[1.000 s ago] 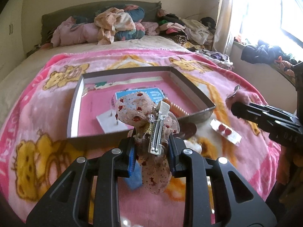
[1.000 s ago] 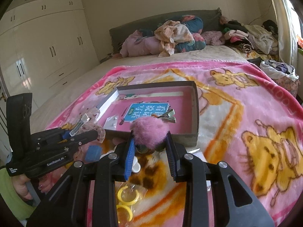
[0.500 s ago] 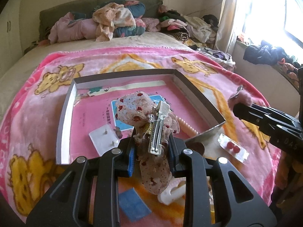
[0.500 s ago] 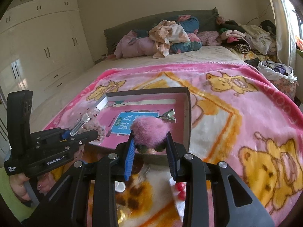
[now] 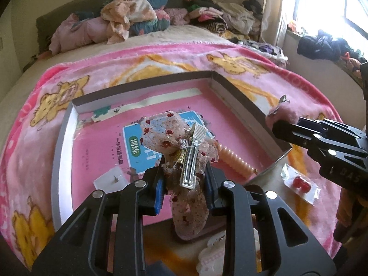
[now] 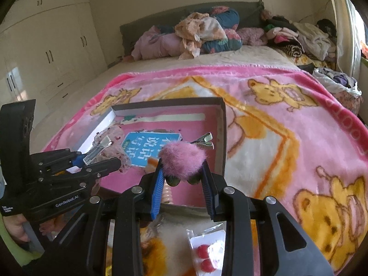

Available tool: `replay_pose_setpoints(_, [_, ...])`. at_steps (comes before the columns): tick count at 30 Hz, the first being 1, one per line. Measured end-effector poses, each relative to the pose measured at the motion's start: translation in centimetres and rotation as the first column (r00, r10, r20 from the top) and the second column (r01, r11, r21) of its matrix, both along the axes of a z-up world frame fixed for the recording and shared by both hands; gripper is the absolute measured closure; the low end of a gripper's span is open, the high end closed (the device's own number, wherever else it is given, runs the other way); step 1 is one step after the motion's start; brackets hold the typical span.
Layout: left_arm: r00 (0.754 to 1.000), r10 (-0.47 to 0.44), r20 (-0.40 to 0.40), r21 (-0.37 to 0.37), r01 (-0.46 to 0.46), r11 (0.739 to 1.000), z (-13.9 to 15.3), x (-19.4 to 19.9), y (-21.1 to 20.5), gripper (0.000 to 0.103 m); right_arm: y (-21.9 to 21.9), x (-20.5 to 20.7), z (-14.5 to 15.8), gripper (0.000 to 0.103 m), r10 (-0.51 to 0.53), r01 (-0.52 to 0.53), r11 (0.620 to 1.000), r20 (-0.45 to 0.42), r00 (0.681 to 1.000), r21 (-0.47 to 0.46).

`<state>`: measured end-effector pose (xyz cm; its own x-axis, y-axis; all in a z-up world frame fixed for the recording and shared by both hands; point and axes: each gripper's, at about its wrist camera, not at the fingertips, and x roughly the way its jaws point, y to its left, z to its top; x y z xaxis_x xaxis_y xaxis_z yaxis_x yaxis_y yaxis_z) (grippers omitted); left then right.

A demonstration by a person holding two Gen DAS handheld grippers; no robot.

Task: Organize jewelry
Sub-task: 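Lower the bow clip into the tray with the left tool while the right tool releases the pom-pom there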

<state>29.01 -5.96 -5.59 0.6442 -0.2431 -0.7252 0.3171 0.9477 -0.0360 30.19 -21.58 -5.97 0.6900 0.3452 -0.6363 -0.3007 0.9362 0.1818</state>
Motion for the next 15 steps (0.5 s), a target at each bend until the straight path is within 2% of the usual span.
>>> replay_pose_setpoints(15, [0.999, 0.018, -0.038, 0.000, -0.018, 1.000, -1.0, 1.7, 0.2, 0.081, 2.0, 2.6, -2.0, 0.073, 0.031, -0.033, 0.999, -0.051, 0.998, -0.040])
